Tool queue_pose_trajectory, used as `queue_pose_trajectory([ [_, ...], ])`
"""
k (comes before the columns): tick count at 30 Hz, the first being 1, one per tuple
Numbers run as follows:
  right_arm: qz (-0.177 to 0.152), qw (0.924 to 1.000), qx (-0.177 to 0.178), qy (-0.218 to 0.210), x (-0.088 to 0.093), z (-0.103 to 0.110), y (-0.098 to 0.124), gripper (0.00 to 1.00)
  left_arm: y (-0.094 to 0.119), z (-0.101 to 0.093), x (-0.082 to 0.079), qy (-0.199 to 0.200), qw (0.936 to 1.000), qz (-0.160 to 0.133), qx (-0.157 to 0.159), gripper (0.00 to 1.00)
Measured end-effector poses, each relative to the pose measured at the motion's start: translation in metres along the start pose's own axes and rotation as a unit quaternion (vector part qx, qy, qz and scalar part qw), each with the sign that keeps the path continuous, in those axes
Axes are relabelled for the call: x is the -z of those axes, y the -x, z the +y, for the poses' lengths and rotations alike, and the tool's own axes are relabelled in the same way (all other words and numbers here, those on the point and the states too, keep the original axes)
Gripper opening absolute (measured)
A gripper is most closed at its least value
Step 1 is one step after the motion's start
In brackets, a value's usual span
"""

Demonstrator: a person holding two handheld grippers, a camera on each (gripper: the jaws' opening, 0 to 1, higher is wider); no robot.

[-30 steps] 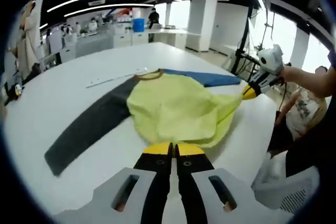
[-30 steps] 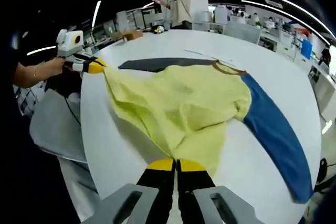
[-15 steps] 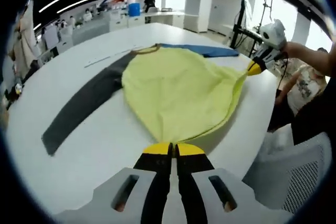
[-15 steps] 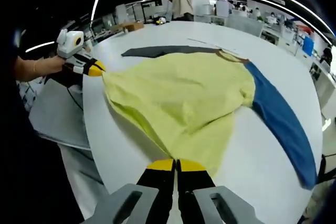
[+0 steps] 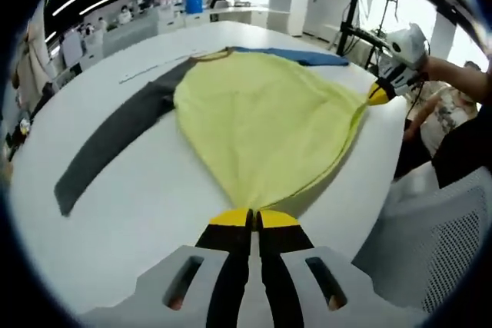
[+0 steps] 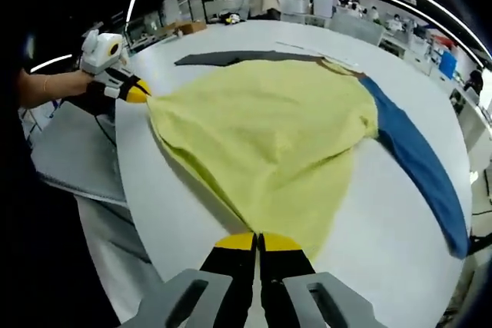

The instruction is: Fold the garment on the visible template until the final outline fits inside the template.

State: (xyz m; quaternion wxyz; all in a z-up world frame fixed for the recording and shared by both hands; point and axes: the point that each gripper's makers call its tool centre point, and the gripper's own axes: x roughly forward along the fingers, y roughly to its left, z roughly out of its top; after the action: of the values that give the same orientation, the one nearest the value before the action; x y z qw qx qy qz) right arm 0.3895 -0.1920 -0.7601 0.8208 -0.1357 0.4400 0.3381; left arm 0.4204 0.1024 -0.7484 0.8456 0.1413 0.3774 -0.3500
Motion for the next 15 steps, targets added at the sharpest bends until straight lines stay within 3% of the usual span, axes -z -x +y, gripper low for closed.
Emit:
queue_pose_trajectory([
  [6, 0.008, 1.0000, 0.002, -0.002, 0.010, 0.005, -0.004, 0.00, -0.003, 0.001, 0.010, -0.021, 0.9997, 0.013, -0.005, 0.00],
  [15, 0.010, 0.9999, -0.005, -0.011, 0.013, 0.011, -0.002, 0.00, -0.002, 0.001, 0.019, -0.020, 0.9995, 0.022, -0.009, 0.00],
])
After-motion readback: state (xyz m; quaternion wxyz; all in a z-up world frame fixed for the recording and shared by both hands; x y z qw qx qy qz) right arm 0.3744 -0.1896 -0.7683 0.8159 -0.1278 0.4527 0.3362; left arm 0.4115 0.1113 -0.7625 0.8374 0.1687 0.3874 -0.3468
